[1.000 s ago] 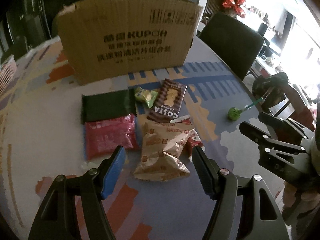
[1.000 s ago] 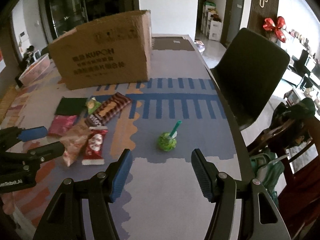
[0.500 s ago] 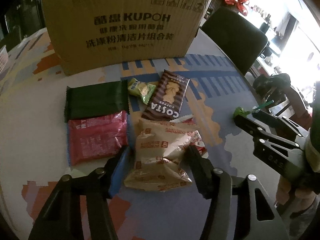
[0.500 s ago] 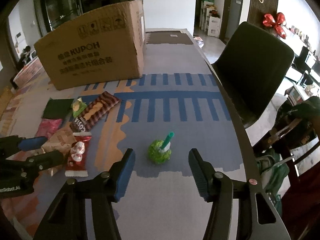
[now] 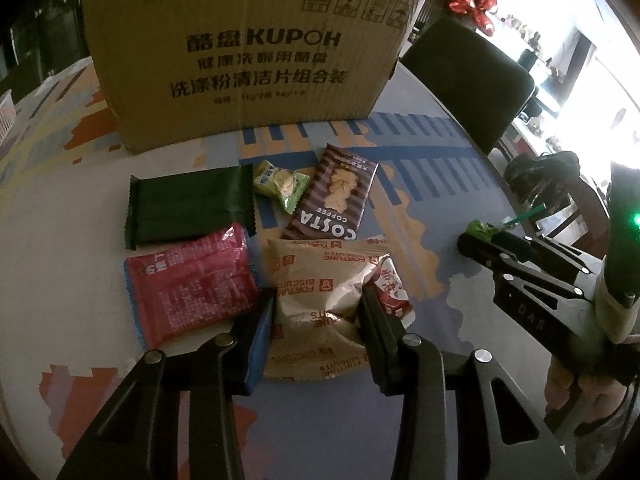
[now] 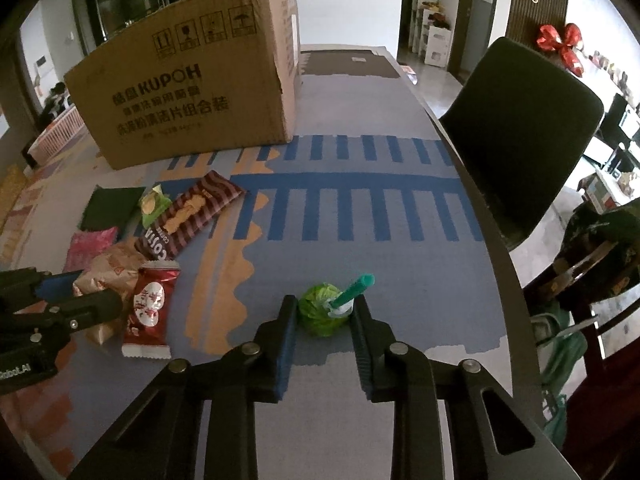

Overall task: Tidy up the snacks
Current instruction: 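Carry the biscuits bag to the box with the left gripper while the right gripper carries the green lollipop there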

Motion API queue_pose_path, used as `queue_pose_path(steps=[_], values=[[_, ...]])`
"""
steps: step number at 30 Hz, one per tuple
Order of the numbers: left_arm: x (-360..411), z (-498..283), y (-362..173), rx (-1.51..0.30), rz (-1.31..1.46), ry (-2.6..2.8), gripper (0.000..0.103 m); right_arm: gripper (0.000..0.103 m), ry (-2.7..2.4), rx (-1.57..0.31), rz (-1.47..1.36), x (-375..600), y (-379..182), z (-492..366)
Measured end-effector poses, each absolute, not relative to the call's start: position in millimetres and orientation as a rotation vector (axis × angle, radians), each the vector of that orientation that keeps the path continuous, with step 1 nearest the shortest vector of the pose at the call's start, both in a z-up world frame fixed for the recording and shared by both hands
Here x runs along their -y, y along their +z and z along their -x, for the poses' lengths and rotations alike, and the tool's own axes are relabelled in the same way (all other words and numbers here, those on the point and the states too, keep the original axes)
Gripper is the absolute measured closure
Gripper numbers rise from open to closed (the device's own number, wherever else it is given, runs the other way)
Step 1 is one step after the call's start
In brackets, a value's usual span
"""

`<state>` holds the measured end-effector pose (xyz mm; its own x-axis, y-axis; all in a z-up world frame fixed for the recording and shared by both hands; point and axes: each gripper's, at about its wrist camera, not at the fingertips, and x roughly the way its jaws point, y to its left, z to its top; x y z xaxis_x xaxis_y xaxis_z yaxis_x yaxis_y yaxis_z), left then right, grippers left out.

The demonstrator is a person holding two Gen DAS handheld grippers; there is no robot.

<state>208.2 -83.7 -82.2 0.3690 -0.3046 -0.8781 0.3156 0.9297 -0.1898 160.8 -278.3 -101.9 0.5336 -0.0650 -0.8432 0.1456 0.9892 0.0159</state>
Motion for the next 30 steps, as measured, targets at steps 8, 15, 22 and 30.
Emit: queue_pose_path(steps=[8,15,22,30], values=[[82.4,-201.4,-72.5,-1.084,-0.013,-0.39,0.063,0.076,-0.09,-0.989,-0.098,270.8,-91.0,-151.8],[76.8,-192.3,-48.2,-1.024,0.005,-0.398,0.063,0.076,-0.031,-0.925,-0.112,253.3,-60.3,-139.2],[71.3,-184.0,-14.6,-0.93,0.001,-0.398,0.063,0.076,0.008,-0.836,-0.1,240.1,-24.3,-130.3],[61.8,-183.8,23.8,-0.825,0.0,-0.39,0.063,0.076,0.033,-0.742,-0.085,230.5,9.8,-132.2]])
